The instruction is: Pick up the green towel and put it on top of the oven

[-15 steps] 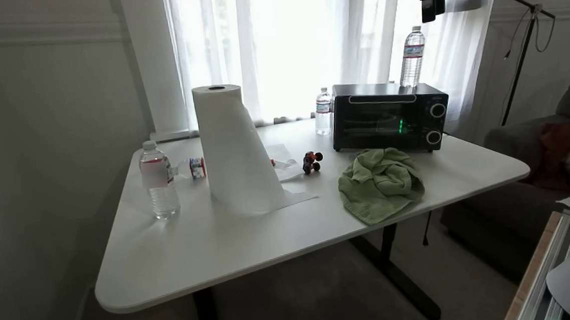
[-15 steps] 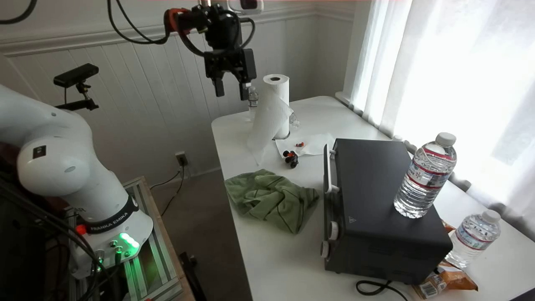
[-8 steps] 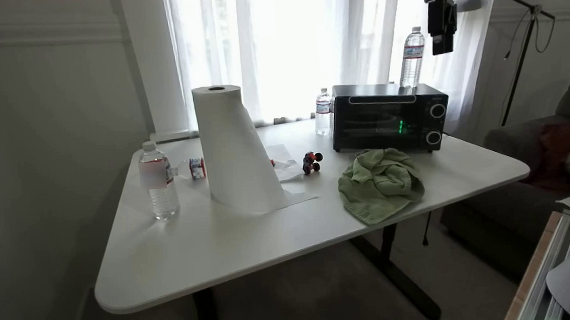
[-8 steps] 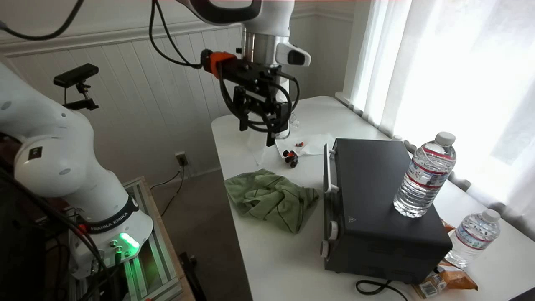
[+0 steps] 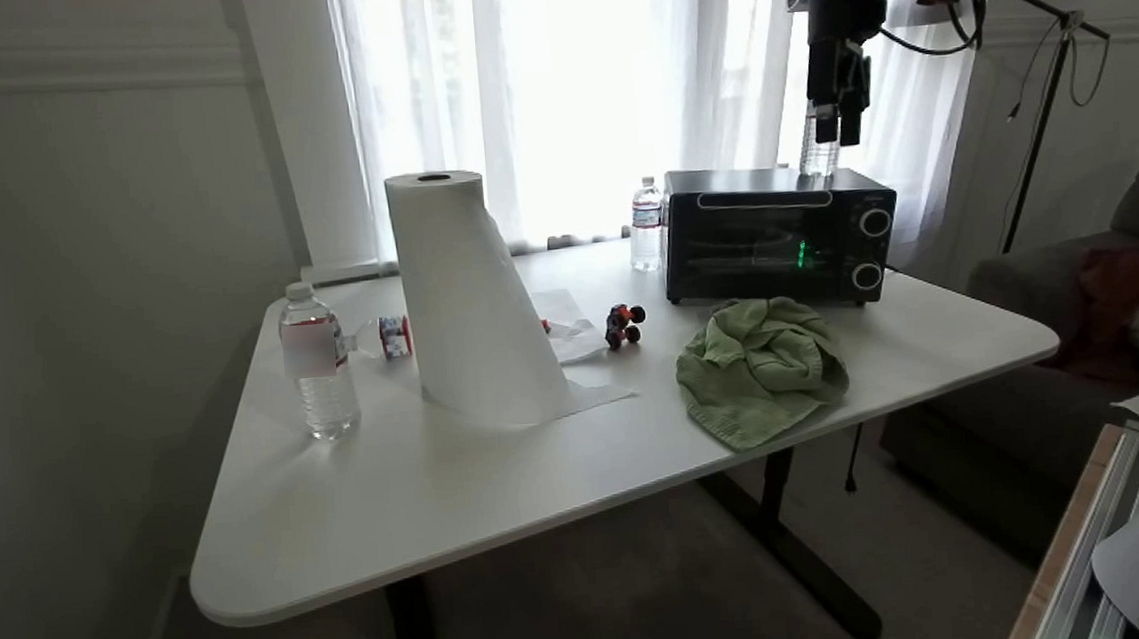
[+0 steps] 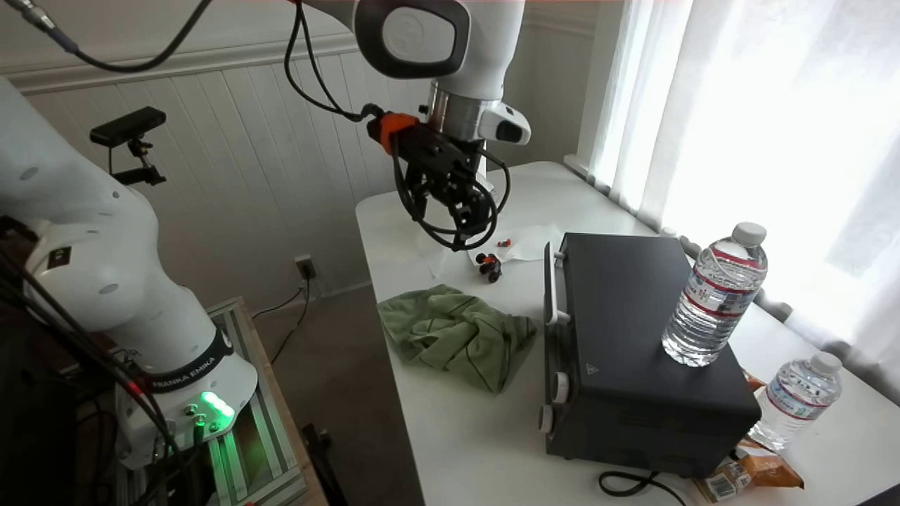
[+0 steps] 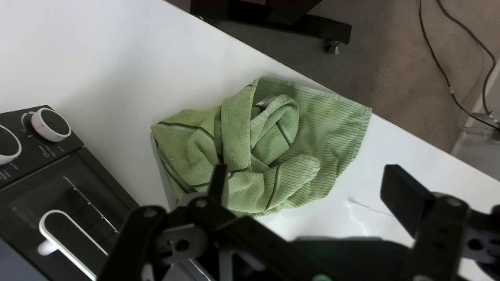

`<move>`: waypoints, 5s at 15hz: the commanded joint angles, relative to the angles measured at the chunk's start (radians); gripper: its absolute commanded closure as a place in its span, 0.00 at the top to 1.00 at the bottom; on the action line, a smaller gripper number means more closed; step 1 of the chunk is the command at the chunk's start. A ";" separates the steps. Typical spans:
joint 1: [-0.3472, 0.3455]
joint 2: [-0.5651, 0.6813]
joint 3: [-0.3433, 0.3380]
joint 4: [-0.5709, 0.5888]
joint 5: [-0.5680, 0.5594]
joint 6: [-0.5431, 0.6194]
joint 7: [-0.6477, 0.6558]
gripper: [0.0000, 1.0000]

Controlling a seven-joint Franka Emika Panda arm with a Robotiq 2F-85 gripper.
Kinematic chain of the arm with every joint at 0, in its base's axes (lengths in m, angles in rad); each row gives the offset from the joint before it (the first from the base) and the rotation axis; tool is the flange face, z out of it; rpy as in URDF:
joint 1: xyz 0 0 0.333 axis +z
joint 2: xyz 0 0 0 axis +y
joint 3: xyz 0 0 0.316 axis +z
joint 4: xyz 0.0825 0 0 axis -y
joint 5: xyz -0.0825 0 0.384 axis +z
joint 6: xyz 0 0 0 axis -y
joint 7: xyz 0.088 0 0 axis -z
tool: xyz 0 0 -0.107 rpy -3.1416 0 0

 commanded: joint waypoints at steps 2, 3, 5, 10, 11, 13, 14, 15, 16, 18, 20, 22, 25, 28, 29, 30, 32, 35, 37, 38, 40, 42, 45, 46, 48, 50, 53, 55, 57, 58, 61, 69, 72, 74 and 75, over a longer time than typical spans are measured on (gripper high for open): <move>-0.026 0.002 0.024 0.004 0.006 -0.001 -0.004 1.00; -0.026 0.002 0.024 0.005 0.006 -0.001 -0.004 1.00; -0.020 0.033 0.037 -0.007 0.028 0.020 0.039 1.00; -0.028 0.114 0.073 -0.053 0.059 0.042 0.295 1.00; -0.028 0.132 0.080 -0.061 0.060 0.042 0.352 1.00; -0.029 0.175 0.089 -0.064 0.069 0.053 0.458 1.00; -0.029 0.198 0.093 -0.063 0.078 0.062 0.509 1.00; -0.030 0.219 0.096 -0.061 0.084 0.071 0.559 1.00; -0.032 0.234 0.096 -0.060 0.102 0.098 0.601 1.00; -0.035 0.269 0.097 -0.057 0.136 0.174 0.672 1.00; -0.037 0.296 0.099 -0.057 0.184 0.270 0.722 1.00; -0.035 0.338 0.098 -0.056 0.198 0.395 0.780 1.00; -0.037 0.324 0.099 -0.057 0.160 0.336 0.731 1.00; -0.037 0.322 0.099 -0.056 0.160 0.335 0.731 1.00; -0.037 0.322 0.099 -0.056 0.160 0.335 0.731 1.00; -0.037 0.322 0.099 -0.056 0.160 0.335 0.731 1.00; -0.033 0.368 0.103 -0.037 0.163 0.361 0.752 1.00; -0.033 0.418 0.101 -0.025 0.174 0.413 0.795 1.00; -0.031 0.454 0.096 -0.018 0.173 0.469 0.839 1.00; -0.028 0.473 0.093 -0.014 0.171 0.498 0.864 1.00; -0.026 0.505 0.089 -0.004 0.174 0.550 0.903 1.00; -0.025 0.538 0.090 0.011 0.183 0.590 0.930 1.00; -0.023 0.579 0.089 0.032 0.191 0.643 0.965 1.00; -0.023 0.589 0.090 0.039 0.194 0.652 0.970 0.79; -0.021 0.603 0.088 0.050 0.195 0.665 0.983 0.66; -0.019 0.607 0.086 0.054 0.194 0.671 0.991 0.50; -0.014 0.592 0.081 0.045 0.188 0.667 1.009 0.30; -0.003 0.576 0.068 0.032 0.172 0.658 1.035 0.16; 0.013 0.553 0.049 0.006 0.148 0.662 1.065 0.05; 0.021 0.533 0.038 -0.015 0.136 0.668 1.081 0.03; 0.036 0.455 0.002 -0.077 0.101 0.692 1.119 0.02; -0.033 0.069 -0.001 -0.318 0.034 0.755 1.052 0.05; -0.079 -0.078 0.028 -0.392 0.043 0.756 1.004 0.06; -0.106 -0.168 0.044 -0.430 0.069 0.746 0.953 0.04; -0.113 -0.036 0.062 -0.343 0.073 0.727 0.982 0.05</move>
